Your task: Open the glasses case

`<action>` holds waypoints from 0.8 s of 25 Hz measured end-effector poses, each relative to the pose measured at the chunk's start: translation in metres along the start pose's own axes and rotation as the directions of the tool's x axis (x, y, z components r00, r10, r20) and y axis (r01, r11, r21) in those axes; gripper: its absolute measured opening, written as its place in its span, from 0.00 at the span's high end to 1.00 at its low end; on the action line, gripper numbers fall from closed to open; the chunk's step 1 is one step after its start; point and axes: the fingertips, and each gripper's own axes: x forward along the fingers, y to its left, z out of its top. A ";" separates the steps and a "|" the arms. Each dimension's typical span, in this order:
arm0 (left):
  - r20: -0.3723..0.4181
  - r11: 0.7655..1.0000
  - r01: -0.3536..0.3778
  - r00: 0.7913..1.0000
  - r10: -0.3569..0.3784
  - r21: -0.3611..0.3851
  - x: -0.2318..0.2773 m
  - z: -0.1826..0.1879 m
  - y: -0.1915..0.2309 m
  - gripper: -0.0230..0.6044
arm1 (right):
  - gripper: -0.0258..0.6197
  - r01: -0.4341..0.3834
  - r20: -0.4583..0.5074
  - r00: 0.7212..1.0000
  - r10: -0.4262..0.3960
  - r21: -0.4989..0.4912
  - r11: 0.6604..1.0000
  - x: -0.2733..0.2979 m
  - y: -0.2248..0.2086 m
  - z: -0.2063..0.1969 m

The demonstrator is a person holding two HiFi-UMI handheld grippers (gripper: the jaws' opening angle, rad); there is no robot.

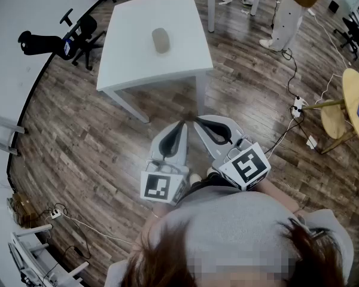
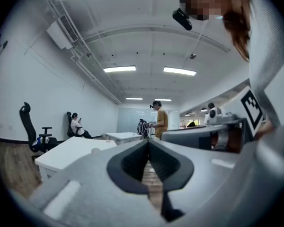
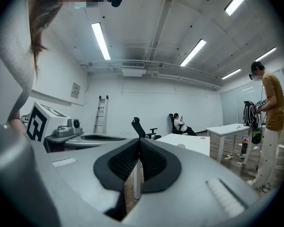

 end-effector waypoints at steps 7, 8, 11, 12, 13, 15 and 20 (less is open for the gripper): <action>0.007 1.000 0.003 1.000 -0.003 -0.015 -0.001 0.002 0.000 0.96 | 0.95 0.009 -0.011 1.000 -0.009 -0.001 1.000 -0.002 0.001 -0.001; 0.006 1.000 0.006 1.000 -0.006 -0.009 0.000 0.002 -0.001 0.96 | 0.95 0.011 -0.013 1.000 -0.011 0.001 1.000 -0.002 0.000 -0.001; 0.003 1.000 0.009 1.000 -0.009 -0.018 0.002 0.001 0.000 0.96 | 0.95 0.009 -0.018 1.000 -0.009 -0.001 1.000 0.000 0.000 -0.003; 0.003 1.000 0.007 1.000 -0.007 -0.021 0.002 0.001 0.000 0.96 | 0.95 0.007 -0.017 1.000 -0.007 -0.002 1.000 0.000 0.001 -0.003; 0.003 1.000 0.006 1.000 -0.006 -0.023 0.002 0.000 0.000 0.96 | 0.95 0.007 -0.014 1.000 -0.007 0.002 1.000 0.000 0.001 -0.003; 0.000 1.000 0.007 1.000 -0.007 -0.023 0.002 0.000 0.000 0.96 | 0.95 0.011 0.004 1.000 -0.011 0.012 1.000 -0.002 -0.001 0.000; -0.002 0.999 -0.003 1.000 0.003 -0.036 0.005 0.000 -0.001 0.96 | 0.95 0.033 -0.001 0.999 -0.033 -0.003 0.999 -0.005 -0.006 0.000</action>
